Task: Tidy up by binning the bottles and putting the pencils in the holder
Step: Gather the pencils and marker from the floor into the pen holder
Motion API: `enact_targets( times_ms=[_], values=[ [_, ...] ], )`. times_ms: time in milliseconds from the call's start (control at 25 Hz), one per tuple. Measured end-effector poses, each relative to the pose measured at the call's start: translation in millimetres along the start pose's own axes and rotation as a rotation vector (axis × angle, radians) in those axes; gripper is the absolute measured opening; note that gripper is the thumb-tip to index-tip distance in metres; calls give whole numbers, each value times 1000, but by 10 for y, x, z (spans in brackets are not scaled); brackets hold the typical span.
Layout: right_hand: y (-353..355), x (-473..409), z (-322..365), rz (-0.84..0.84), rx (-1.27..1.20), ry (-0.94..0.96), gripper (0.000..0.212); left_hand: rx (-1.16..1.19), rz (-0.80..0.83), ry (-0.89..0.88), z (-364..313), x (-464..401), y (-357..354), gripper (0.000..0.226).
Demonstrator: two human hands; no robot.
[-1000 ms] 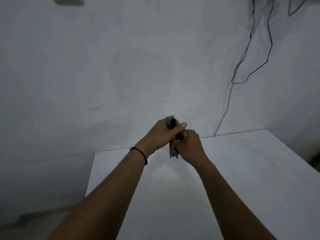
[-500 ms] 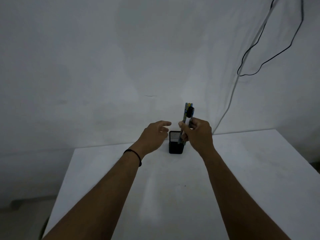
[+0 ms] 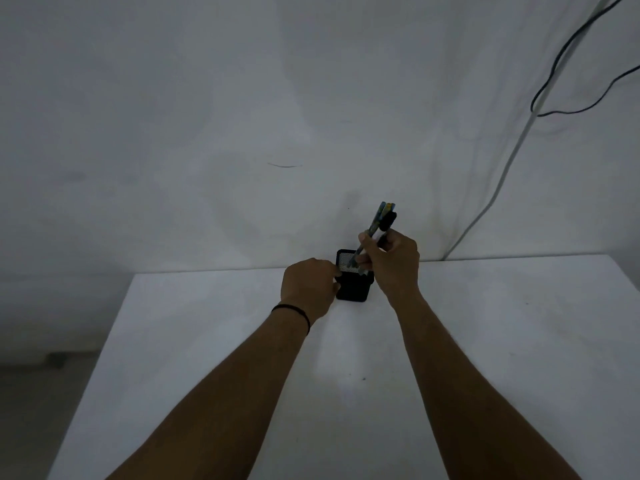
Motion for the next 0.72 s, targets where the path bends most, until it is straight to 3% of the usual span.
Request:
enact_targets(
  times_ms=[200, 400, 520, 720],
  values=[
    [-148, -157, -349, 64, 173, -19, 28, -61, -7, 1, -34, -78, -194, 26],
    [-206, -180, -484, 94, 279, -4, 14, -68, 15, 7, -16, -151, -299, 21],
    [-210, -169, -516, 98, 247, -23, 28, -44, -19, -1, -26, -138, -237, 22],
    [-133, -80, -516, 55, 257, -67, 70, 62, -85, -5, -20, -17, -114, 25]
  ],
)
Point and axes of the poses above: each hand's wrist, its own x-axis away from the middle knuckle, its own y-axis out of the back of the hand, z = x × y, the point moved 10 cm from there along -x, towards the middle knuckle, and after that the axes turned 9 degrees about -y, right-handed, at the moved point
